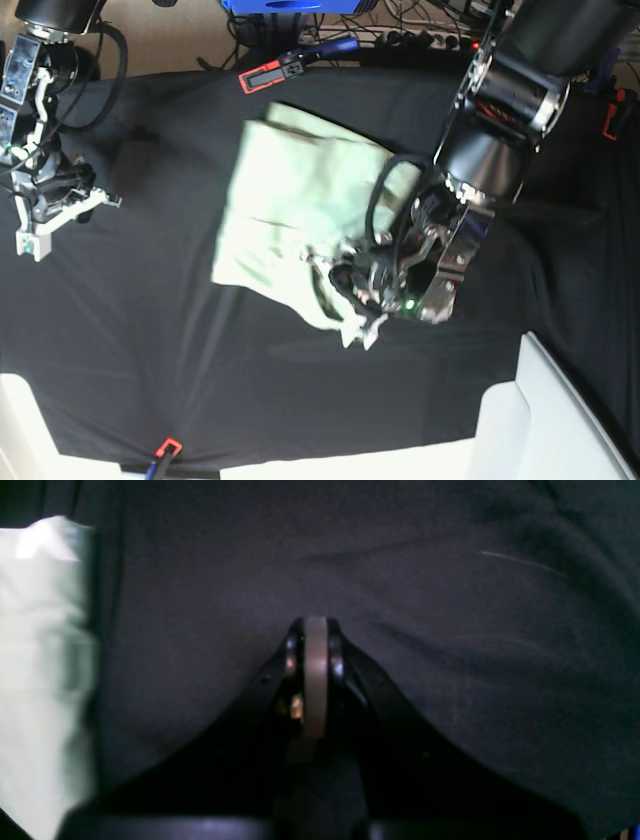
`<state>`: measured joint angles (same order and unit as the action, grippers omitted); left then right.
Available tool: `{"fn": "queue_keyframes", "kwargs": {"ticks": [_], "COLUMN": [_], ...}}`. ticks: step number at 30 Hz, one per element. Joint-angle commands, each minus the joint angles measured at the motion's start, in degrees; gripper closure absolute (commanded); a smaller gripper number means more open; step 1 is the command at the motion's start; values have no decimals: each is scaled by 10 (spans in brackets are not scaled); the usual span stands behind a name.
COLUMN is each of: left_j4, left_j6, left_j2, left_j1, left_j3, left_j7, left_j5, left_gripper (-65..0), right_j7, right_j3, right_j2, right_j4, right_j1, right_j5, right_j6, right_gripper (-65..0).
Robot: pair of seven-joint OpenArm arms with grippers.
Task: Fold the T-shirt properly
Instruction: 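Drag the folded shirt with the left gripper toward the table's middle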
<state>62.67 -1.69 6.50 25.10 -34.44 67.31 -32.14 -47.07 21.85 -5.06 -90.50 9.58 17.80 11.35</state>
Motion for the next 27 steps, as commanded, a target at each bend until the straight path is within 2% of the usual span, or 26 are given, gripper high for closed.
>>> {"fn": "queue_keyframes", "kwargs": {"ticks": [1, 4, 9, 19, 22, 27], "left_j4": [8, -16, -89, -174, -199, -205], "left_j6": [1, 2, 2, 2, 2, 2], "left_j2": [-14, -24, -70, -152, -155, -155], "left_j1": [29, 58, 86, 79, 79, 76], "left_j3": [-17, -89, -173, -178, -182, -183], "left_j7": [0, 5, -19, -167, -220, -291], "left_j5": [19, 93, 188, 474, 515, 523], "left_gripper": [0, 0, 0, 0, 0, 0], "right_j7": [10, 10, 10, 8, 8, 8], "right_j3": [0, 0, 0, 1, 2, 3], "right_j2": [-6, -6, -6, -6, -6, -7], "right_j4": [-9, -9, -9, -9, -9, -9], "right_j1": [-6, -6, -6, -6, -6, -6], "right_j5": [4, 4, 4, 4, 4, 4], "right_j6": [2, 2, 2, 2, 2, 2], "right_gripper": [-3, -3, -3, -1, -1, -1]}}
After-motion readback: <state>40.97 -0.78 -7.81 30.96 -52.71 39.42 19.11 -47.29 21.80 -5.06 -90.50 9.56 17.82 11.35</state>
